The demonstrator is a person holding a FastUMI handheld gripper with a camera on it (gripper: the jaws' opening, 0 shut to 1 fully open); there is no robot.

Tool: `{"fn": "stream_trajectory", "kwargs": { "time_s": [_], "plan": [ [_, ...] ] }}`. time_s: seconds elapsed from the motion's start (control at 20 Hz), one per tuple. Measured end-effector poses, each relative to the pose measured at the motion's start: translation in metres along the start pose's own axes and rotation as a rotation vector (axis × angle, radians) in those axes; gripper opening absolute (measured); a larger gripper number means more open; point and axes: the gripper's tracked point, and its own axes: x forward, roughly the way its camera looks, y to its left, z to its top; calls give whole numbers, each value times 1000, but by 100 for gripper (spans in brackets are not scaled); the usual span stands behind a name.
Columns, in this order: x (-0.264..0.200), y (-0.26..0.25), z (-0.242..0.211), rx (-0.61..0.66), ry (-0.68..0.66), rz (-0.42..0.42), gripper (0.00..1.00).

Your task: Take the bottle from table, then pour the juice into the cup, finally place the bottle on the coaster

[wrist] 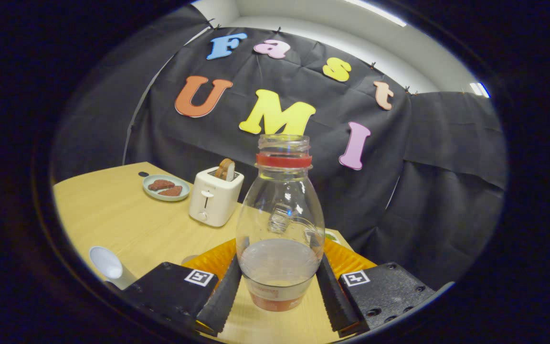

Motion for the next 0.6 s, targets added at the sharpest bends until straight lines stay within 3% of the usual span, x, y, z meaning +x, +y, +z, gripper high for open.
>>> {"fn": "stream_trajectory", "kwargs": {
  "time_s": [0.4,0.6],
  "plan": [
    [46,67,9,223,-97,122,83],
    [74,105,-12,231,-67,164,83]
  ]
}}
